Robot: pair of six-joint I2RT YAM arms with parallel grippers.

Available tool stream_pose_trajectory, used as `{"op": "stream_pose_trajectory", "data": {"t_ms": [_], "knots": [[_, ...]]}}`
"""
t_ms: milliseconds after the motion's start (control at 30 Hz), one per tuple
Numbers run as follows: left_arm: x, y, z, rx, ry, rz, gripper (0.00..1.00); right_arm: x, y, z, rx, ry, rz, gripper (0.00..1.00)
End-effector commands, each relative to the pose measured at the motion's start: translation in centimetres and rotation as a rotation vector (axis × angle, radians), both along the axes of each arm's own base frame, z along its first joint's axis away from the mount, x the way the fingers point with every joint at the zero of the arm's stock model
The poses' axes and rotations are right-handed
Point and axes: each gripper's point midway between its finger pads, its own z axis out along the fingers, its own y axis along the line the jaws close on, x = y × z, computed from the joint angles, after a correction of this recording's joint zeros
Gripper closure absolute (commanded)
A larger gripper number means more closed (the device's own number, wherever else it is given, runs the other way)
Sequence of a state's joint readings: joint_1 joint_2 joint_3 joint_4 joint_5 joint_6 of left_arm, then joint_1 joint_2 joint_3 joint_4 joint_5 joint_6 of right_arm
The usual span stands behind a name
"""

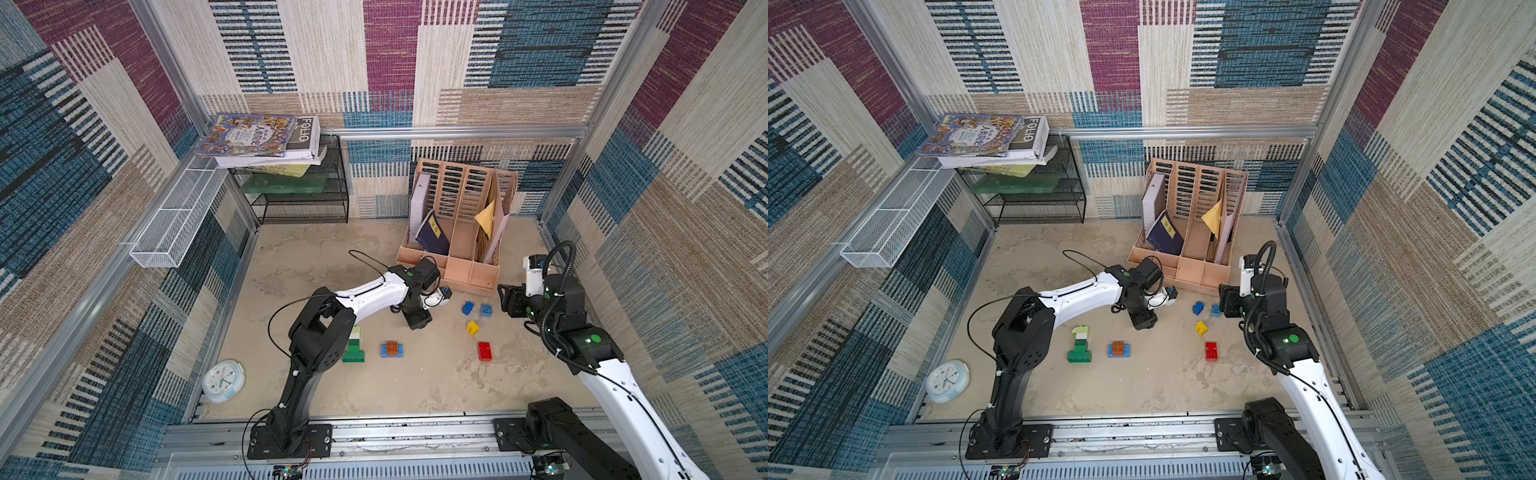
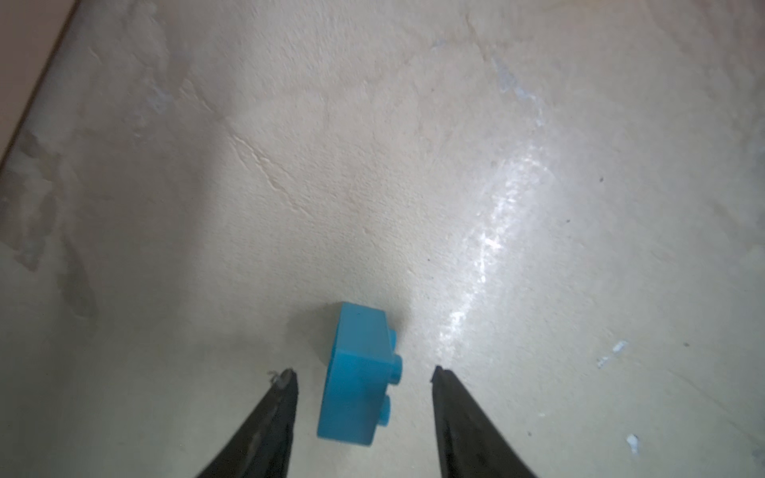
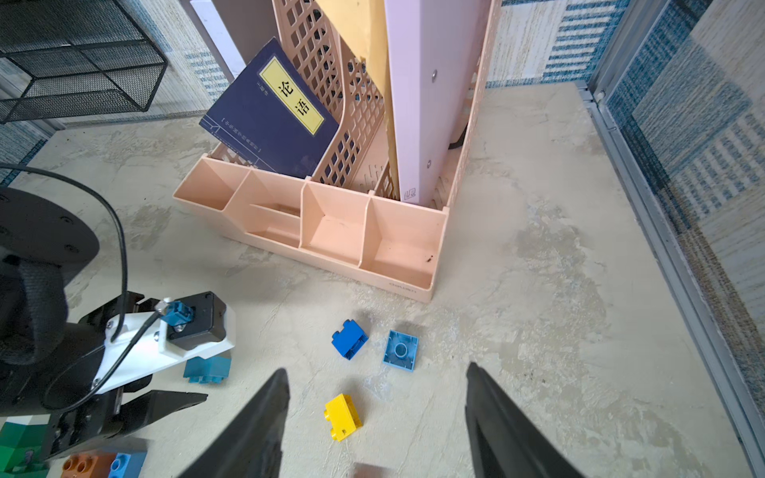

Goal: Assemble the number 1 with lego
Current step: Pick up the lego brick from the center of the board.

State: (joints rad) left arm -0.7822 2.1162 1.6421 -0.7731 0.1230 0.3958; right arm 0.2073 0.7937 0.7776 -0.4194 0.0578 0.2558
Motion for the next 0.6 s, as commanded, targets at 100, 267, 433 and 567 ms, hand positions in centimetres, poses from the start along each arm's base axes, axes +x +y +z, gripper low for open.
{"op": "stream_pose_trajectory", "data": {"t_ms": [100,267,433,567], "knots": [[-0.8,-0.1,-0.8,0.000,0.050,-0.003,0.62,0.2,0.5,0.6,0.012,-0.019,0.028,0.32],[-0.9,-0.2,-1.0,-0.012,0.069,0.015,0.79,0.1,0.6,0.7,0.015,-0.021,0.032,0.33],[-0.8,-0.2,-0.4,-0.031,0.071,0.037,0.90,0.1,0.6,0.8,0.011,-0.024,0.038,0.33],[-0.3,0.1,1.0,-0.074,0.052,0.091,0.97,0.1,1.3,1.1,0.006,-0.042,0.082,0.35]]}}
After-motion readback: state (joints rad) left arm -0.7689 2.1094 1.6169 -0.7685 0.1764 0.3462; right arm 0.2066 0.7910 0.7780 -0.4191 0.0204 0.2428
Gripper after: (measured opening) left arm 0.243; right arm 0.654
